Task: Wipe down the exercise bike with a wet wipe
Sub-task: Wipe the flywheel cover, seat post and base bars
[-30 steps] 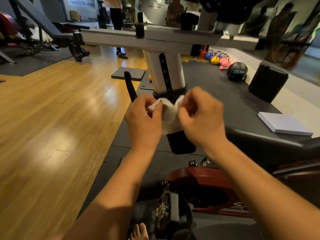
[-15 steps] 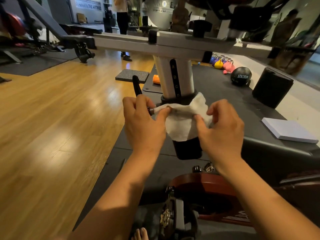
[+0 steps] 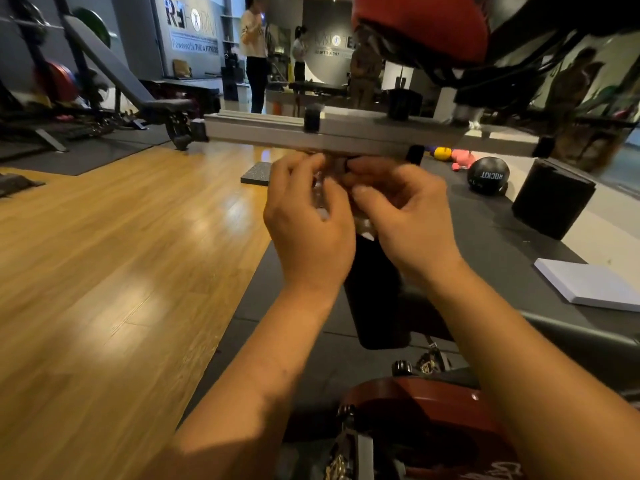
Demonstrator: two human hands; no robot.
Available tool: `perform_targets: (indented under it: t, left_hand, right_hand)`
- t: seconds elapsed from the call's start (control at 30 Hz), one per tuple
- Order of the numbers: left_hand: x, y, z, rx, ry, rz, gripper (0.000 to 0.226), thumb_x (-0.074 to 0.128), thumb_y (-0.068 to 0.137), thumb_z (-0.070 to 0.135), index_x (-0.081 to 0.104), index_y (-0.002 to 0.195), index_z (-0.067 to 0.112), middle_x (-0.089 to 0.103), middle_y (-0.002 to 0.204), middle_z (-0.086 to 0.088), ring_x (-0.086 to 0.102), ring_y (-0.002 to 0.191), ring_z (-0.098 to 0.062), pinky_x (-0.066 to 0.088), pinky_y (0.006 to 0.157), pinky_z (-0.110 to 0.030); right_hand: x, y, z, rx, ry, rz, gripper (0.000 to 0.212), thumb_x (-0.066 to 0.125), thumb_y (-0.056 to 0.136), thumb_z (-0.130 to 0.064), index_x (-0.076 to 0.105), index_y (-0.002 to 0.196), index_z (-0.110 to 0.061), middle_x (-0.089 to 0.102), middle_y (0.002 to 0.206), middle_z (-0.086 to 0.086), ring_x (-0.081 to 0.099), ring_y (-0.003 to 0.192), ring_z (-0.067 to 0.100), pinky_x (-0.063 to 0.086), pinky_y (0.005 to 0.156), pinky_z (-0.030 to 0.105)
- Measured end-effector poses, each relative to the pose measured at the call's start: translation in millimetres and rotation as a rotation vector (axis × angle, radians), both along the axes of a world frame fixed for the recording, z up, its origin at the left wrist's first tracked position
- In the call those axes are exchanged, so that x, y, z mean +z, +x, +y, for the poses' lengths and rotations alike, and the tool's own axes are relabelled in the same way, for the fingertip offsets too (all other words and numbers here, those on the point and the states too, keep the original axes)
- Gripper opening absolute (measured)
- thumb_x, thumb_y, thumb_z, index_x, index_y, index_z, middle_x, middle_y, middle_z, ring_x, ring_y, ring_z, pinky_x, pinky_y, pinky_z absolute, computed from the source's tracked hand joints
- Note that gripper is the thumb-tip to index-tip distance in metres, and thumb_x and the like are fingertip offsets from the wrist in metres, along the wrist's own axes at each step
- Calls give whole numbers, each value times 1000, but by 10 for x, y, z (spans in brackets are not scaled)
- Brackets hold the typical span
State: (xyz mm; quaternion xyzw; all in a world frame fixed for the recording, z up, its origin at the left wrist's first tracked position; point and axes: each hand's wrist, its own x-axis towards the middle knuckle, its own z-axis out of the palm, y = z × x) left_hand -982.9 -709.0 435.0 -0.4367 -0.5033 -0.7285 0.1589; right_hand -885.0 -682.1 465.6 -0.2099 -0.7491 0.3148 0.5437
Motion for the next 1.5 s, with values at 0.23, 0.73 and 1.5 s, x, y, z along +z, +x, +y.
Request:
perform_targets:
  t: [0.23,0.73,1.5]
  left_hand:
    - [-598,-48,-59,-44,-118,314,34,67,84,-9,68,117,0,57,119,-17,54,107,-19,48,95,-22]
    - [-378,-191,-148,-22,-183,312,29,61,91,7,67,119,1,64,121,-12,58,112,-21,47,96,-27]
    - [-879,26,-214,72,-317,636,68,55,86,18,30,147,2,33,156,-14,15,151,-31,4,123,-55]
  right_hand:
    - [-349,237,-20,-204,329,-242,30,65,84,0,69,113,-8,71,103,0,68,95,4,55,84,21]
    - [-329,185,146,-308,827,-389,31,52,86,-6,69,110,4,63,121,20,57,113,27,40,103,21]
    - [-399,582,253,-212,1182,-820,34,51,91,-6,64,121,6,59,129,24,58,115,40,48,95,49]
